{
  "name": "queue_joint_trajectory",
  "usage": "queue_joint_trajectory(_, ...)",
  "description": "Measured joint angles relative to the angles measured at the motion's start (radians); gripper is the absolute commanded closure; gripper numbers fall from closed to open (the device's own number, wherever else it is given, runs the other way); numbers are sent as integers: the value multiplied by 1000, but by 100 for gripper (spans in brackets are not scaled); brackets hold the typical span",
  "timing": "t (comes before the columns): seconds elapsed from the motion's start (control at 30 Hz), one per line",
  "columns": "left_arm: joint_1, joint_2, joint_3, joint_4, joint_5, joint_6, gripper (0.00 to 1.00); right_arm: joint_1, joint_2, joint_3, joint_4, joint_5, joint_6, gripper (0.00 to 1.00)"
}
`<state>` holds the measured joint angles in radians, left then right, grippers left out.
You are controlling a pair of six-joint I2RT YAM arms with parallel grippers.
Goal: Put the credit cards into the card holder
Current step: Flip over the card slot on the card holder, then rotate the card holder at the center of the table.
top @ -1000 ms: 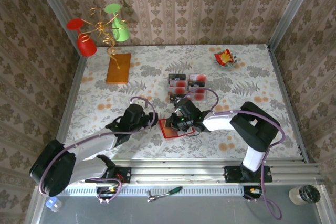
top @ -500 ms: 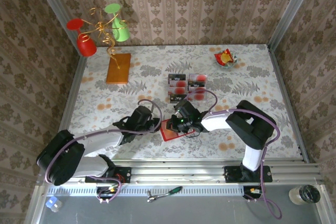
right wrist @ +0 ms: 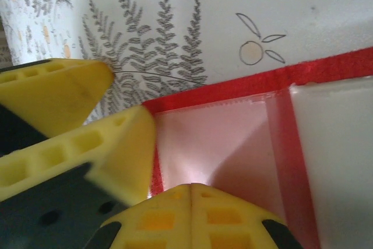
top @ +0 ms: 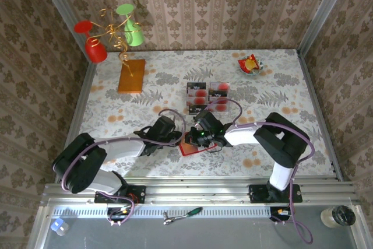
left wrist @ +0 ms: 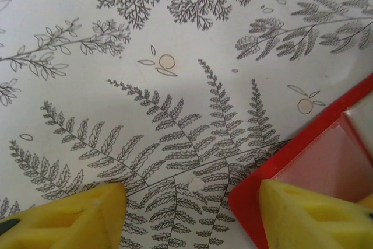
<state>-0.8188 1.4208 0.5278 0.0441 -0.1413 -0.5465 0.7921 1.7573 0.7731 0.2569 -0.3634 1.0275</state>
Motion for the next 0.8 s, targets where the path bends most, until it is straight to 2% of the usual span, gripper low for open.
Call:
queue_joint_trajectory(0.27,-18,47,55,-41,-13,0,38,-26,-130,0,-105,63,-43,100)
queue_joint_trajectory(0.33,-19,47,56,-41,-16,1,38,-45,-180,-1,-168,104,-75,92)
queue_joint_trajectory(0.47,-19,48,56,-41,-17,1,38,-90,-293,3,-325,214,-160,65)
queue_joint_trajectory(0.57,-19,48,56,-41,-19,1,38,-106,-338,30,-441,303,-240,54)
queue_joint_trajectory(0.67,-24,48,56,-41,-22,1,38,-107,-340,59,-519,357,-308,50)
queue_joint_trajectory(0.8,-25,49,60,-48,-24,1,38,-107,-290,89,-572,383,-368,51)
